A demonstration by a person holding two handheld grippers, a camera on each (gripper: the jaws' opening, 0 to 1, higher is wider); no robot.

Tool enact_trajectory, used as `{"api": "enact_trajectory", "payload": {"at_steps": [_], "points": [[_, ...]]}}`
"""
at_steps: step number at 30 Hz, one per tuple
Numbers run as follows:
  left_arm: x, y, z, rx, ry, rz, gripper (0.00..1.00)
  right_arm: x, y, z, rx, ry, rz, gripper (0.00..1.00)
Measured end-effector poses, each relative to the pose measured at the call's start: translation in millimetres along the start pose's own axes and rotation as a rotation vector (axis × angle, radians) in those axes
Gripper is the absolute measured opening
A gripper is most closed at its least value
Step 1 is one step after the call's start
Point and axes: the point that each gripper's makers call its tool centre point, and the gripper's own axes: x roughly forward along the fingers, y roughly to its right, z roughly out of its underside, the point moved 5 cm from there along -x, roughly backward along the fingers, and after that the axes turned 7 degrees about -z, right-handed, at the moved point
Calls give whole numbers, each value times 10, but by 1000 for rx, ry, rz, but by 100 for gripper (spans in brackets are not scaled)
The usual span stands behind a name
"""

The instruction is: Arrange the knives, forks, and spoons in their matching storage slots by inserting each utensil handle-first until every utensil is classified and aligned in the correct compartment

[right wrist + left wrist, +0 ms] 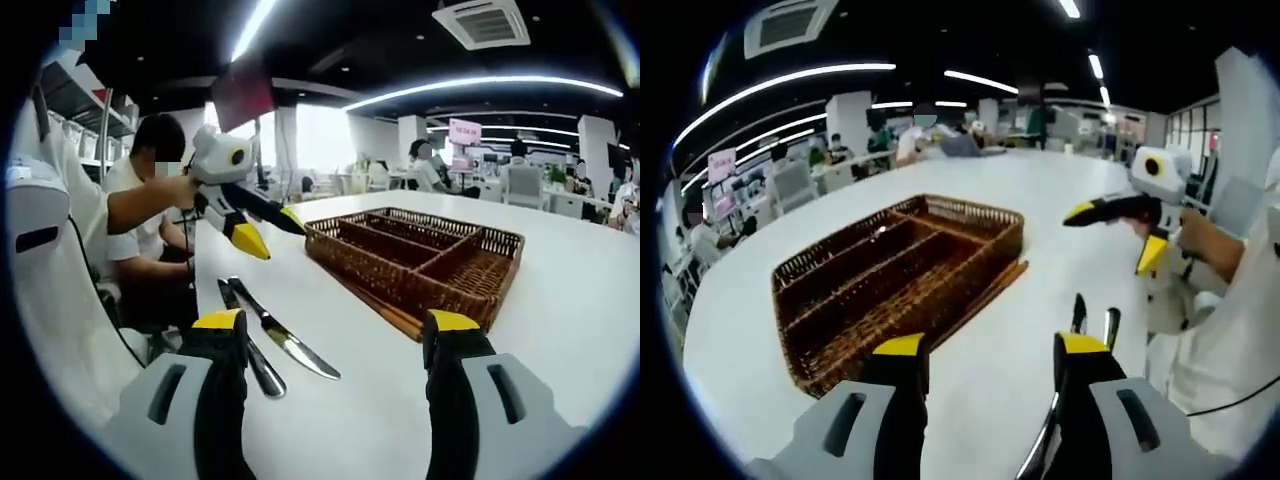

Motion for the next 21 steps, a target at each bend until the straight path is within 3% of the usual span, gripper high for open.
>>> {"api": "enact_trajectory", "payload": {"at_steps": [21], "points": [[-68,185,305,-7,-44,15,47,94,-97,98,2,-51,-56,67]]}}
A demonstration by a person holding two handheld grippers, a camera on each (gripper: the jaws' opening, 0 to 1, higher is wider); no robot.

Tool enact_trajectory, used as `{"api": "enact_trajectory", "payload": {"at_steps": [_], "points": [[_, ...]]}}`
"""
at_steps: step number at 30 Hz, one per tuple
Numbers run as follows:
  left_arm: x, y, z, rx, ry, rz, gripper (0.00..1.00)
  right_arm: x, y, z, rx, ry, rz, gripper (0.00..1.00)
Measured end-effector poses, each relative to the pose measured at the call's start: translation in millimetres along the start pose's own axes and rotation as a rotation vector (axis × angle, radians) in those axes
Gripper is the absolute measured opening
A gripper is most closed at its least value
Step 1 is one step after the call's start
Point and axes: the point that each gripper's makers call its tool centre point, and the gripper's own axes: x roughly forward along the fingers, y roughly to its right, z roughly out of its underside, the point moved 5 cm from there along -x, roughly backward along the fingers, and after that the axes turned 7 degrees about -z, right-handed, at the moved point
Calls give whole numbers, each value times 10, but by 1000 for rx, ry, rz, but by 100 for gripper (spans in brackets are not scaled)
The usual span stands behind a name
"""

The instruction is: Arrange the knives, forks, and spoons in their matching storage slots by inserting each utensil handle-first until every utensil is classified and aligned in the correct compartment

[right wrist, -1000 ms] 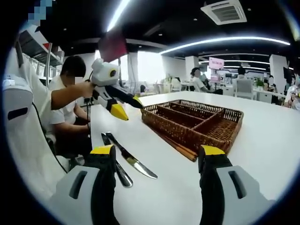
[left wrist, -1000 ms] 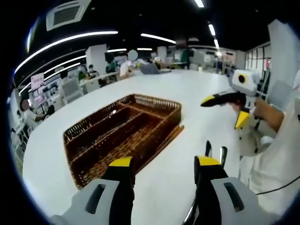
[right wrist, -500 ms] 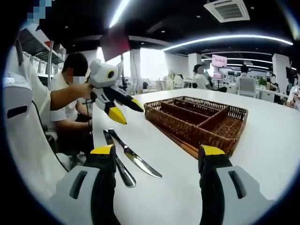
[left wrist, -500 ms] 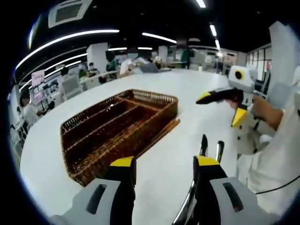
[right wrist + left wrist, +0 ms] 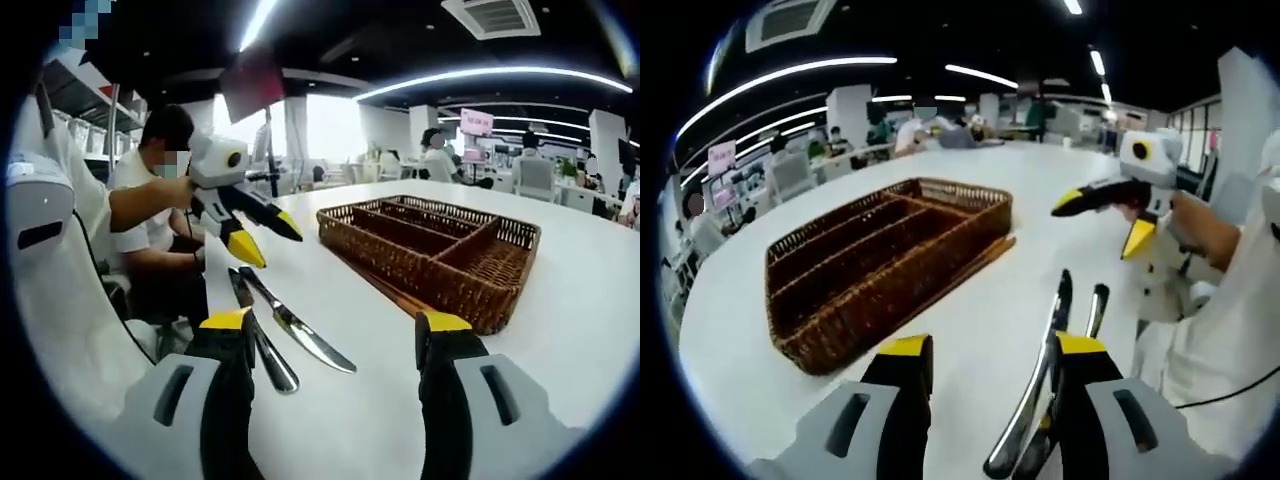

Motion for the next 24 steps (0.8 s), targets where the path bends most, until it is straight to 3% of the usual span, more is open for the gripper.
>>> {"api": "enact_trajectory", "payload": {"at_steps": [10,13,17,24], "points": [[-21,70,154,-19,-18,0,46,106,-45,31,-25,-49,-30,66],[-18,81,194,-21,-28,2,45,158,-79,35,-15,-58,-73,66],[-12,109,257,-14,-48,15,43,233,-58,27,-55,-96,-81,64],[-16,109,276,1,-50,13,39,272,-35,19,-63,-107,-98,58]]}}
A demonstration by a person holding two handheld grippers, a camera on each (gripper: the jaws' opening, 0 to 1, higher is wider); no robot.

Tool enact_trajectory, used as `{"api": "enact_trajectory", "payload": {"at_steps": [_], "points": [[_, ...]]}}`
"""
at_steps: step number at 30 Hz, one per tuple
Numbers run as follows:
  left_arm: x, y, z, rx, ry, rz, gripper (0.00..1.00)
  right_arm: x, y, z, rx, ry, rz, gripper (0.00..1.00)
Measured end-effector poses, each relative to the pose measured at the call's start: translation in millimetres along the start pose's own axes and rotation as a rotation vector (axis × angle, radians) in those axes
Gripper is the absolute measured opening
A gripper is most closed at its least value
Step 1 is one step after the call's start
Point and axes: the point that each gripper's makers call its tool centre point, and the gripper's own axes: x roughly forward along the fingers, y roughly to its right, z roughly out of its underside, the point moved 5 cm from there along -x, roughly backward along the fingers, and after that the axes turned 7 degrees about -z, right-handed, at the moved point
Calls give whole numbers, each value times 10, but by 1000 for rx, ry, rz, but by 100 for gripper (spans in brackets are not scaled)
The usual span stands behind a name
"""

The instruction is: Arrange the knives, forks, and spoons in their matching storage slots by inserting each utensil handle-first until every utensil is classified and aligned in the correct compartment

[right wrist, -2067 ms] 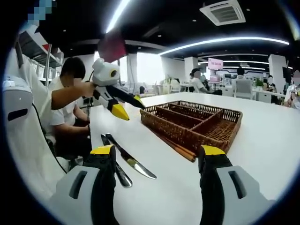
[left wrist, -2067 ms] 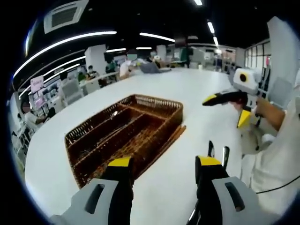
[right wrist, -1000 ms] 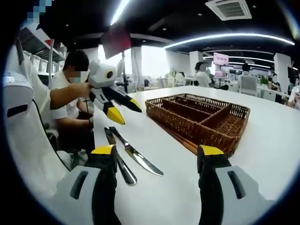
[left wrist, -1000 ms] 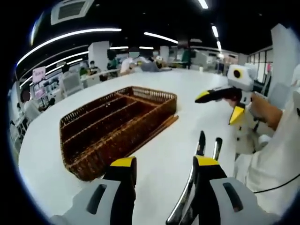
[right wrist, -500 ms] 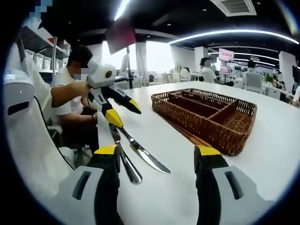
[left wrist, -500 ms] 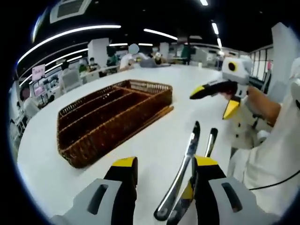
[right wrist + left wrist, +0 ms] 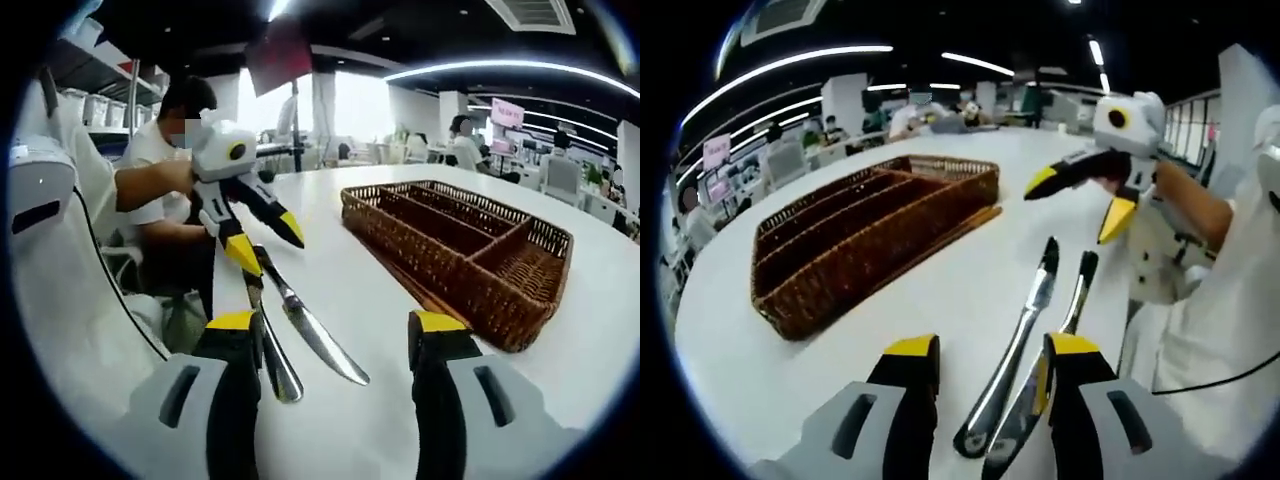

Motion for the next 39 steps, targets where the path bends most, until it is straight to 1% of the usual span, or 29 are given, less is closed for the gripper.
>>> {"api": "enact_trajectory", "payload": {"at_steps": [3,5,6,13,15,16,18,24,27,29,33,36,39], "points": [[0,2,10,3,-5,8,37,11,9,4,-12,-12,-10,50],[1,5,18,3,-10,11,37,16,4,10,-25,-23,-20,50],[18,22,35,5,-17,20,37,41,29,21,-48,-48,-22,50],[47,31,64,21,-32,30,34,97,37,23,-62,-66,-54,48],[51,31,83,28,-45,30,33,127,57,37,-67,-88,-57,47],[56,30,81,27,-41,31,33,136,57,40,-71,-93,-61,47],[59,44,86,19,-45,46,32,158,47,50,-72,-108,-76,46],[74,34,74,41,-59,63,29,212,46,79,-92,-153,-94,45],[76,21,72,75,-73,67,24,229,44,90,-99,-170,-104,44],[78,22,66,95,-78,72,23,239,45,95,-105,-179,-107,44],[85,13,51,98,-80,82,22,262,36,122,-112,-202,-116,43],[78,17,48,114,-86,99,16,277,27,143,-115,-218,-127,41],[86,13,38,133,-88,114,10,296,33,159,-119,-231,-131,40]]}}
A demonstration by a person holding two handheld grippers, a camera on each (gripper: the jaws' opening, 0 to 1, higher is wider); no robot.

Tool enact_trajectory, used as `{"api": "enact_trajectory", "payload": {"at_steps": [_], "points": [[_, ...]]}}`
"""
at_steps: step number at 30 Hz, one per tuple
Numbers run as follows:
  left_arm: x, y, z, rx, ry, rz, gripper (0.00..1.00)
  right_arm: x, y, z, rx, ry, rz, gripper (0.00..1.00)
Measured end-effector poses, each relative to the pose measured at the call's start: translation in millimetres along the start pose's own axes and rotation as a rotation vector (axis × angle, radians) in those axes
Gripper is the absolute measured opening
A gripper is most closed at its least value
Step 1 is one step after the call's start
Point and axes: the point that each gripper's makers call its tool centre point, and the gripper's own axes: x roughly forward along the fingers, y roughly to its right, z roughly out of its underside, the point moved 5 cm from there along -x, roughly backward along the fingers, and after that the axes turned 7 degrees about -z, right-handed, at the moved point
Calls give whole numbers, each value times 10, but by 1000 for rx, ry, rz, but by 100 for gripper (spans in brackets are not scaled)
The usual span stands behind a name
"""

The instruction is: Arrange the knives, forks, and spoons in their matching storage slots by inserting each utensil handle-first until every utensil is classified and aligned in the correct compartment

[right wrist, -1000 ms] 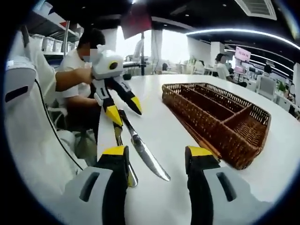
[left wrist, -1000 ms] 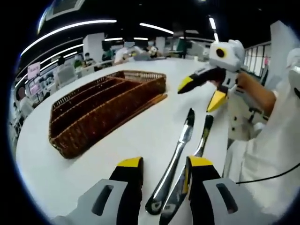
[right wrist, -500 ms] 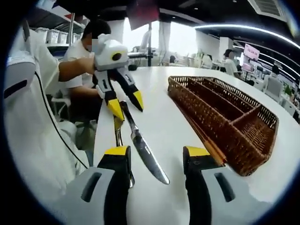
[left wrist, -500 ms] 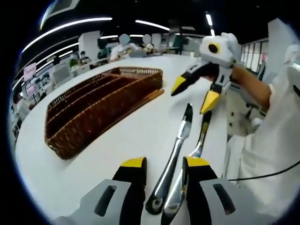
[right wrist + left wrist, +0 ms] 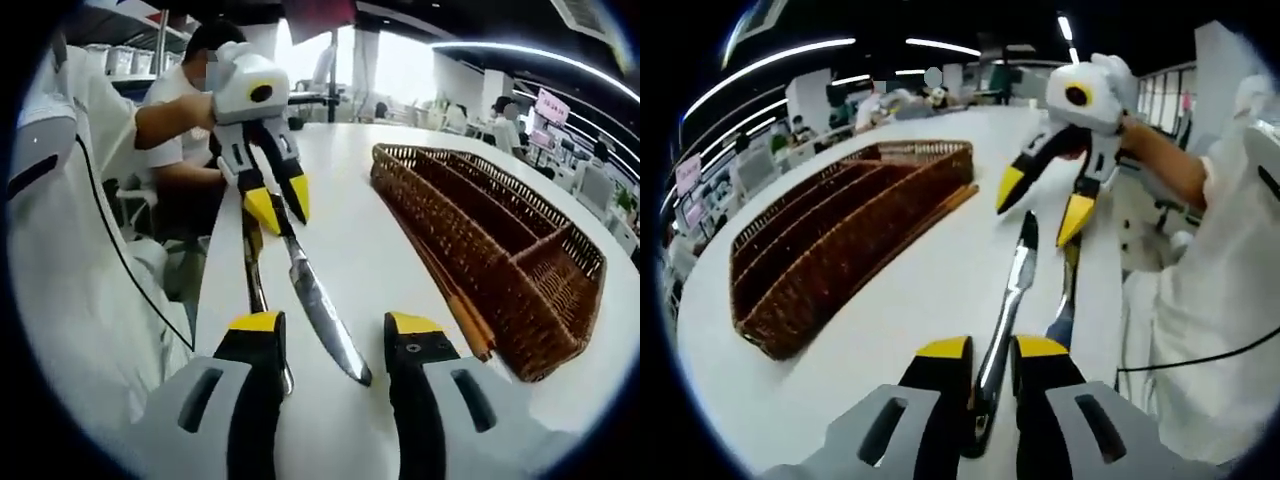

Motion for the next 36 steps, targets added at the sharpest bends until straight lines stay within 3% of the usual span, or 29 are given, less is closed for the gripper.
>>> {"api": "enact_trajectory", "payload": {"at_steps": [18,28,32,36], "points": [[18,-10,1,67,26,73,8,58,18,-12,-7,-27,-31,37],[32,-68,-6,60,17,167,7,77,-17,-13,22,-38,-73,23],[39,-70,-12,71,13,168,7,82,-10,-15,30,-43,-74,16],[42,-71,-14,70,16,168,8,74,-6,-24,47,-42,-76,15]]}}
